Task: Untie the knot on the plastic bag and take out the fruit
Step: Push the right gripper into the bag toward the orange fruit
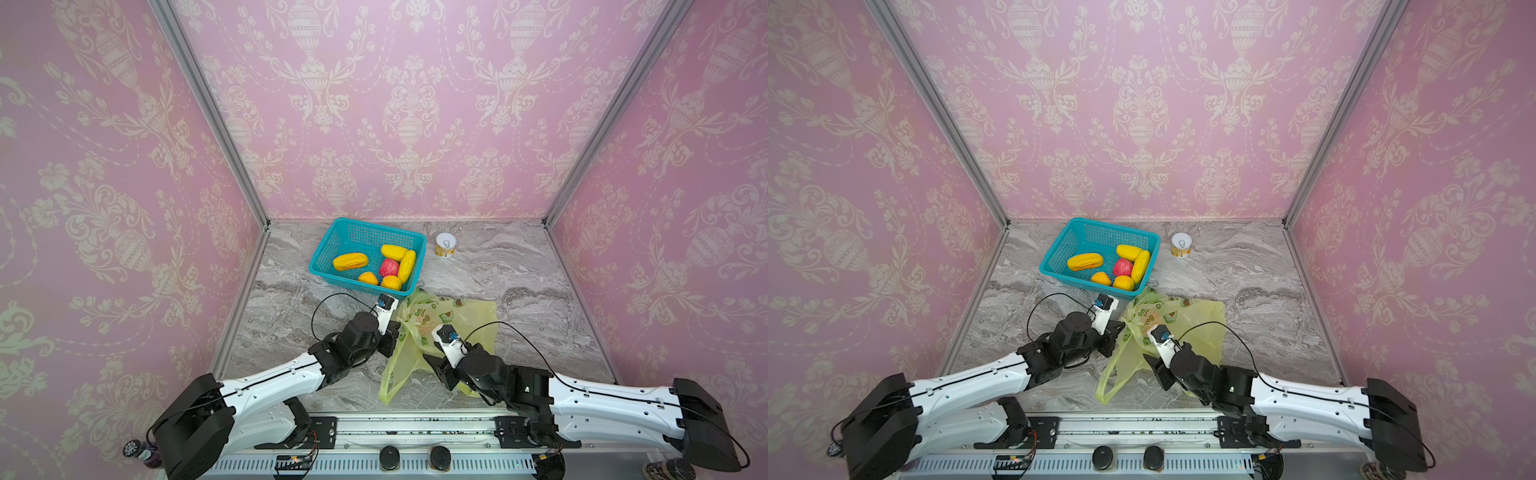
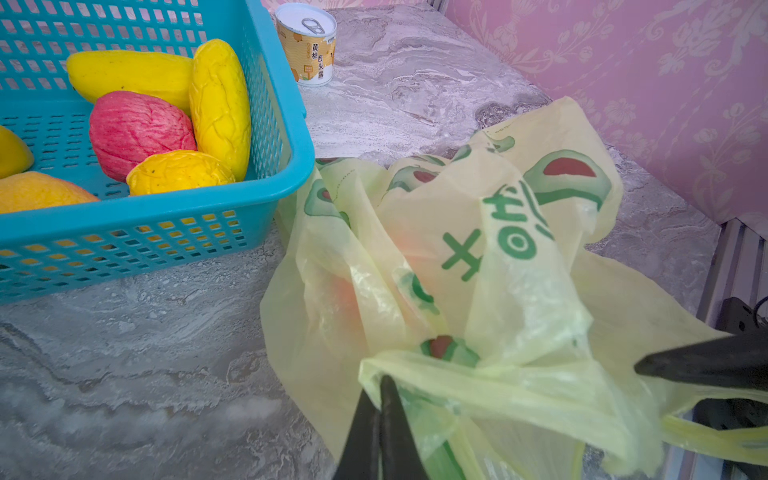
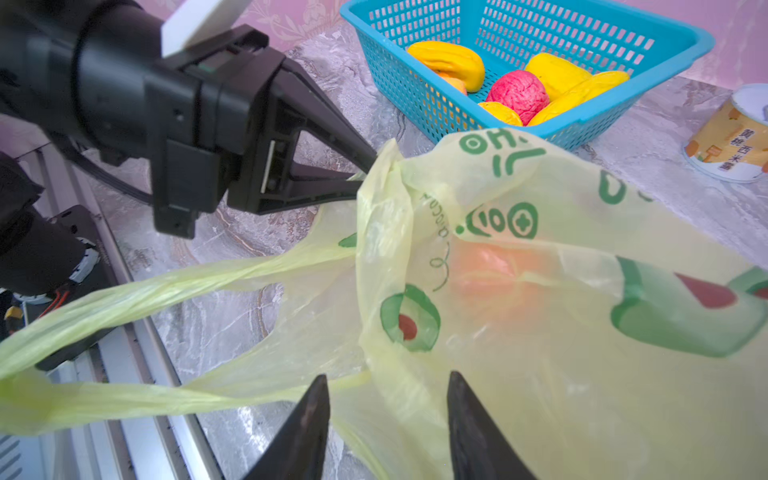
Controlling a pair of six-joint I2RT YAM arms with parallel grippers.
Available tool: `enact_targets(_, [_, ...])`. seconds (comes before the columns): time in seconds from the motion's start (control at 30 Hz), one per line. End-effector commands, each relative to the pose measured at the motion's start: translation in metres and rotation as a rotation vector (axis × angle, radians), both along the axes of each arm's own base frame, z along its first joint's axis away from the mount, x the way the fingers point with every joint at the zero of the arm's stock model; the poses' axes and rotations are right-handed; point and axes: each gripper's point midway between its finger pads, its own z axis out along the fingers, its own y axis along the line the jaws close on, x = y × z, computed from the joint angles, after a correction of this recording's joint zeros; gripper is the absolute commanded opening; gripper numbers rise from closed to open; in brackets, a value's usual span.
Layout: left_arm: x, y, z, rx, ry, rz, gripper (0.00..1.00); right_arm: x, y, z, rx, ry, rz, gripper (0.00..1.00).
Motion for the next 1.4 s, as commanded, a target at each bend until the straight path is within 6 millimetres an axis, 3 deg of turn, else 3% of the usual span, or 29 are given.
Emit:
enact_targets(0.0, [0.002, 0.004, 0.0, 0.006, -0.002, 0.019, 0.0, -0.02, 0.003, -0.015, 0.013, 0.069, 0.09, 0.42])
enact_targets(0.27, [0.002, 0.004, 0.0, 0.005, 0.002, 0.019, 0.0, -0.025, 0.026, -0.035, -0.046, 0.143, 0.146, 0.32])
enact_targets(0.47, [0.001, 0.004, 0.001, 0.001, 0.0, 0.017, 0.0, 0.026, 0.014, -0.054, -0.212, 0.063, -0.156, 0.24])
enact_targets(0.6, [0.0, 0.003, 0.001, -0.002, 0.003, 0.012, 0.0, 0.062, 0.0, -0.056, -0.309, -0.018, -0.412, 0.31])
enact_targets(0.67, [0.0, 0.003, 0.001, -0.001, 0.003, 0.01, 0.0, 0.073, 0.006, -0.057, -0.301, -0.024, -0.468, 0.36])
enact_targets(0.8, [0.0, 0.004, 0.001, -0.002, 0.002, 0.01, 0.0, 0.091, 0.016, -0.063, -0.297, -0.013, -0.542, 0.34])
enact_targets(0.93, [-0.001, 0.004, 0.002, -0.004, 0.001, 0.009, 0.0, 0.095, 0.034, -0.063, -0.275, -0.016, -0.504, 0.35])
enact_targets(1.07, [0.0, 0.004, 0.002, -0.002, 0.0, 0.011, 0.0, 0.09, 0.044, -0.052, -0.18, -0.016, -0.429, 0.49])
enact_targets(1.2, [0.0, 0.004, 0.002, -0.002, -0.001, 0.012, 0.0, 0.084, 0.034, -0.038, -0.079, -0.029, -0.41, 0.6])
enact_targets(1.37, [0.0, 0.004, 0.001, -0.001, 0.002, 0.009, 0.0, 0.092, 0.014, -0.044, -0.08, 0.014, -0.488, 0.59])
